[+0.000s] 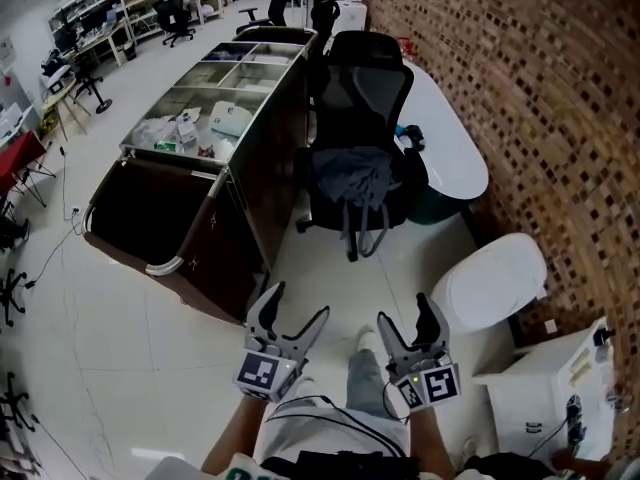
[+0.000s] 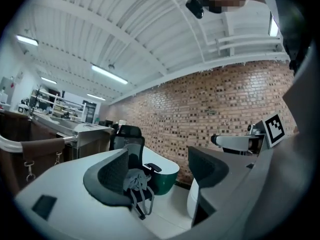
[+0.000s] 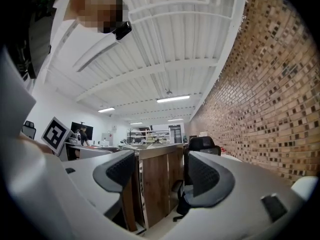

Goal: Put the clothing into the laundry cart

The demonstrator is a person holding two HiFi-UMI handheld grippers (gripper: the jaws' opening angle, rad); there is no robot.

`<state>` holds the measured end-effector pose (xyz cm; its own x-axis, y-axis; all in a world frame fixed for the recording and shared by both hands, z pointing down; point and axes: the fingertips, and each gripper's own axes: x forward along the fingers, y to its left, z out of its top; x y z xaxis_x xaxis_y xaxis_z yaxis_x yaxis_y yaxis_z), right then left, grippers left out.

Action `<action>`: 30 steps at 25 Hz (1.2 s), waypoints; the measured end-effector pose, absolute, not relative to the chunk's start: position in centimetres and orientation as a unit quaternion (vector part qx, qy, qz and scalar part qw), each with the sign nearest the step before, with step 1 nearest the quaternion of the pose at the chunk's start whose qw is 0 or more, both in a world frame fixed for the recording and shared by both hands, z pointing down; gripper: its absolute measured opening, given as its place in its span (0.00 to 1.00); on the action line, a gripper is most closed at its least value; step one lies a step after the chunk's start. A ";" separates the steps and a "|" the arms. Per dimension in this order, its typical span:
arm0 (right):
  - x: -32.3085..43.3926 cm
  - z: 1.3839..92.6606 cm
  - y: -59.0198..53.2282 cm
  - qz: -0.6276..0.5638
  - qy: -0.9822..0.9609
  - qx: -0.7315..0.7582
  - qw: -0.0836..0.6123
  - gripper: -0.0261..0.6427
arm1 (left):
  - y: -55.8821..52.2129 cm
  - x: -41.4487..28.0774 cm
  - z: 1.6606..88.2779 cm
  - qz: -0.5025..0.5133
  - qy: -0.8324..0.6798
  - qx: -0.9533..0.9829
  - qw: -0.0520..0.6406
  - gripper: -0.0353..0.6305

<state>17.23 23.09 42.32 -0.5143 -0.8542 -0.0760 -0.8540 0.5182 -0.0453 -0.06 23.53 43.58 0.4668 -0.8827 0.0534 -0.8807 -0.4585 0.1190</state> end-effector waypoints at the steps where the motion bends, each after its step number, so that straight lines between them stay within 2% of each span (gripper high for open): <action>1: 18.0 42.6 21.3 -0.003 0.870 -0.491 0.049 0.56 | 22.0 0.5 43.7 -0.007 -0.520 0.852 0.064 0.61; 8: 24.1 41.9 8.0 0.010 0.877 -0.475 0.067 0.56 | 9.8 4.8 42.5 -0.022 -0.561 0.825 0.056 0.61; 11: 26.1 41.2 3.1 0.010 0.881 -0.467 0.074 0.56 | 5.5 7.5 40.6 -0.030 -0.561 0.826 0.037 0.56; 22: 31.8 42.9 -5.8 -0.031 0.884 -0.459 0.088 0.55 | -2.8 14.4 41.1 -0.018 -0.566 0.823 0.046 0.56; 25: 32.2 43.5 -7.7 -0.050 0.880 -0.463 0.094 0.55 | -4.7 14.3 41.5 -0.015 -0.570 0.820 0.053 0.56; 30: 30.7 43.8 -12.2 -0.005 0.878 -0.474 0.070 0.55 | -9.7 12.5 42.6 -0.019 -0.567 0.821 0.065 0.56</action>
<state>30.72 -12.21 43.84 -0.5415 -0.8324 -0.1178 -0.8310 0.5511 -0.0748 12.52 -9.67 42.60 0.3572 -0.9331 0.0419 -0.9281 -0.3495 0.1283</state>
